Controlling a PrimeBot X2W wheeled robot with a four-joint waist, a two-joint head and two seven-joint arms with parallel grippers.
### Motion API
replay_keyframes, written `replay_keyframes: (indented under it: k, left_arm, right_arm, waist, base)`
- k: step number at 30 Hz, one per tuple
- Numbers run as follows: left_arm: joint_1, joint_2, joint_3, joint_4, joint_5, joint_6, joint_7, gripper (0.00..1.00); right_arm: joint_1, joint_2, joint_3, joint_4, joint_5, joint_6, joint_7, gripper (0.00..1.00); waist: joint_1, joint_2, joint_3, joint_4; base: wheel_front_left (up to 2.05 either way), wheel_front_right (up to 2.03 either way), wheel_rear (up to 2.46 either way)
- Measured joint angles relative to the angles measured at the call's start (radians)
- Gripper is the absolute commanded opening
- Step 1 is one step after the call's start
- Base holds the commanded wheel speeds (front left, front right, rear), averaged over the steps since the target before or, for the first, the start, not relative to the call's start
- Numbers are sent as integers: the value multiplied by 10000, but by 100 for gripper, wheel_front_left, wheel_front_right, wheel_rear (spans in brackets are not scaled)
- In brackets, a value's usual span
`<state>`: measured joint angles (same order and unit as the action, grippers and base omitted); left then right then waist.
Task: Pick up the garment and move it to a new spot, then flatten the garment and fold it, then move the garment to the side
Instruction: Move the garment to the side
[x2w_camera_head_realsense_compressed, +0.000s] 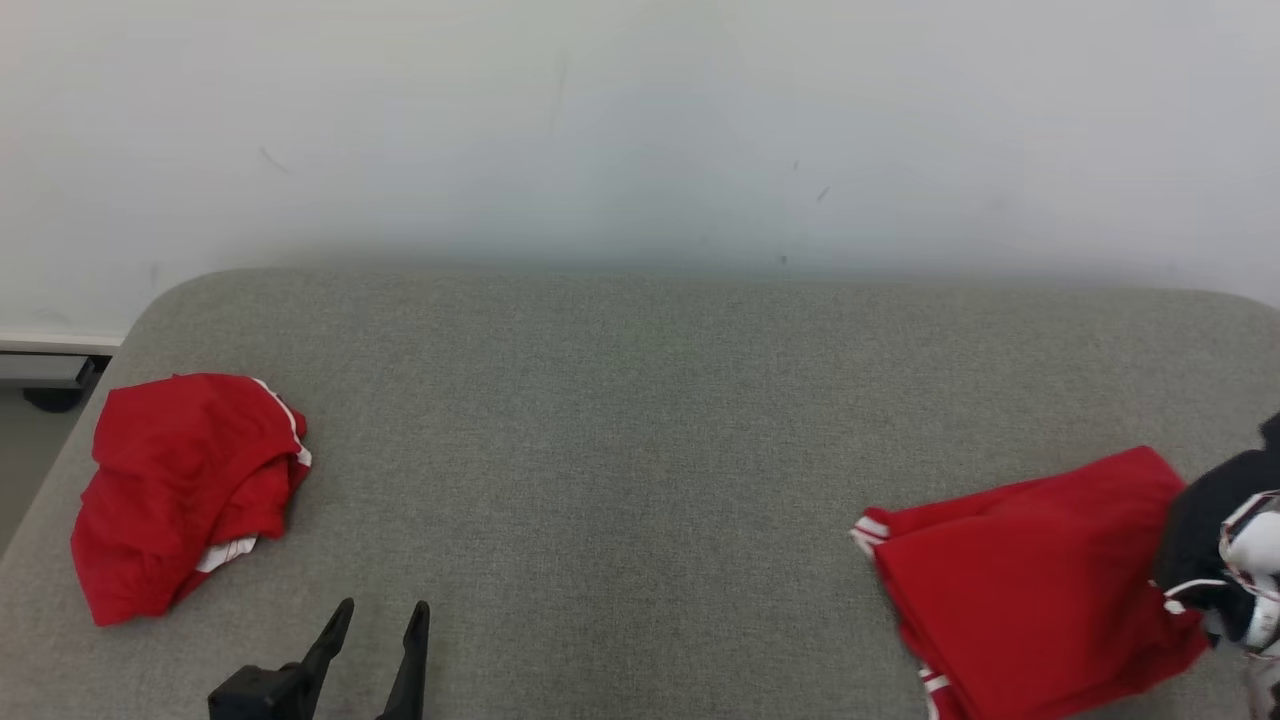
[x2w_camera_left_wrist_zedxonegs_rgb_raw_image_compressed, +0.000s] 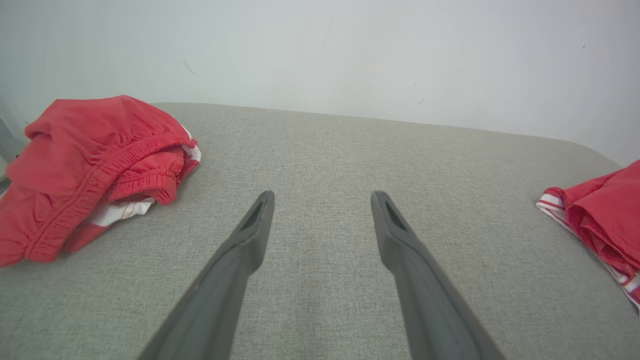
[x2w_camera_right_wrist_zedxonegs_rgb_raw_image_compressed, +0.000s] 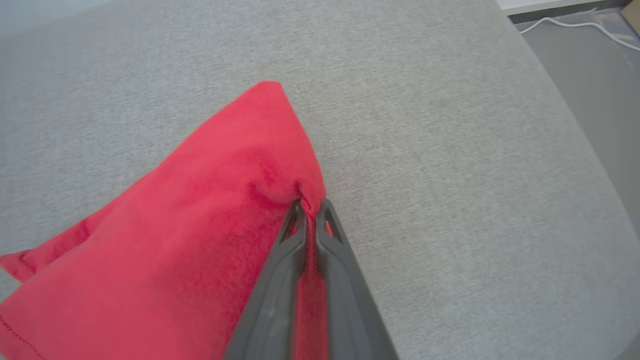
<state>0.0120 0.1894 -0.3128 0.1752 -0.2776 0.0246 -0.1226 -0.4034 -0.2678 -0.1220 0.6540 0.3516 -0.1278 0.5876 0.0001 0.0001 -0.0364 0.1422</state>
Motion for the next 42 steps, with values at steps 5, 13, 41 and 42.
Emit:
replay_keyframes:
  k: [5, 13, 41, 42]
  left_arm:
    - [-1, 40, -142, -94, 46, -82, 75, 100]
    - [-1, 247, -144, -370, 130, -84, 167, 100]
    - [-308, 257, 228, -82, 29, 21, 59, 100]
    - [-353, 255, 263, -29, 25, 27, 42, 100]
  right_arm:
    - [-182, -924, -780, 439, -596, 0, -481, 0]
    - [-368, -1492, -2011, 951, -1486, 0, -1266, 0]
    - [-609, 934, -1822, -359, -2502, 1229, -4566, 100]
    - [-489, 1043, -1739, -485, -2466, 1421, -4744, 100]
  waist:
    - [0, 0, 107, 110]
    - [0, 0, 463, 358]
    - [-1, 0, -159, -479]
    - [0, 0, -232, -549]
  base:
    - [0, 0, 0]
    - [0, 0, 0]
    - [0, 0, 0]
    - [0, 0, 0]
